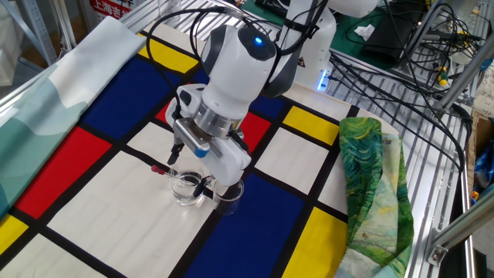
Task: Transfer liquid using a dropper
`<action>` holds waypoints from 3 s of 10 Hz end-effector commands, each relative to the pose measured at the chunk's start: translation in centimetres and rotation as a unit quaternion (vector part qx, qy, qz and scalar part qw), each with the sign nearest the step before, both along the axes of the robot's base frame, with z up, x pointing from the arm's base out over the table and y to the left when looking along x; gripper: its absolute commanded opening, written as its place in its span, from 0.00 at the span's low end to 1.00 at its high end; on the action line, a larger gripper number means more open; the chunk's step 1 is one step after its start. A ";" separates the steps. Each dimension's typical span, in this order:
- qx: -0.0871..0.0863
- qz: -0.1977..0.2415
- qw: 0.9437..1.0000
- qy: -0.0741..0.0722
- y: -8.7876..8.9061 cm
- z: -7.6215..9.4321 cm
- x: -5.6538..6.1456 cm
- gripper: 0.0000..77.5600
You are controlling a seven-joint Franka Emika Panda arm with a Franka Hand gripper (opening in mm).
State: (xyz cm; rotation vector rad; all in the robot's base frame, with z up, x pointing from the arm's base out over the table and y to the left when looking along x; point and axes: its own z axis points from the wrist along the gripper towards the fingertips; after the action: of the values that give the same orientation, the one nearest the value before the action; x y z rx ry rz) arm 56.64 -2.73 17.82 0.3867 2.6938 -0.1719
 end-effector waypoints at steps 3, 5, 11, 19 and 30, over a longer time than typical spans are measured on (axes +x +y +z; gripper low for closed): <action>0.034 -0.016 0.999 0.036 0.2 0.3 0.1 1.00; 0.036 -0.018 0.999 0.037 0.2 0.3 0.1 1.00; 0.051 -0.031 0.995 0.083 -0.7 1.0 -0.1 1.00; 0.076 -0.042 0.988 0.127 -2.1 1.1 -0.1 1.00; 0.090 -0.030 0.980 0.173 -4.2 1.2 1.2 1.00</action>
State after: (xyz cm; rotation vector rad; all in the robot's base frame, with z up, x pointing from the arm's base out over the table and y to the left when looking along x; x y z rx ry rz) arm 57.54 -6.84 18.83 0.5355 3.0438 -0.0178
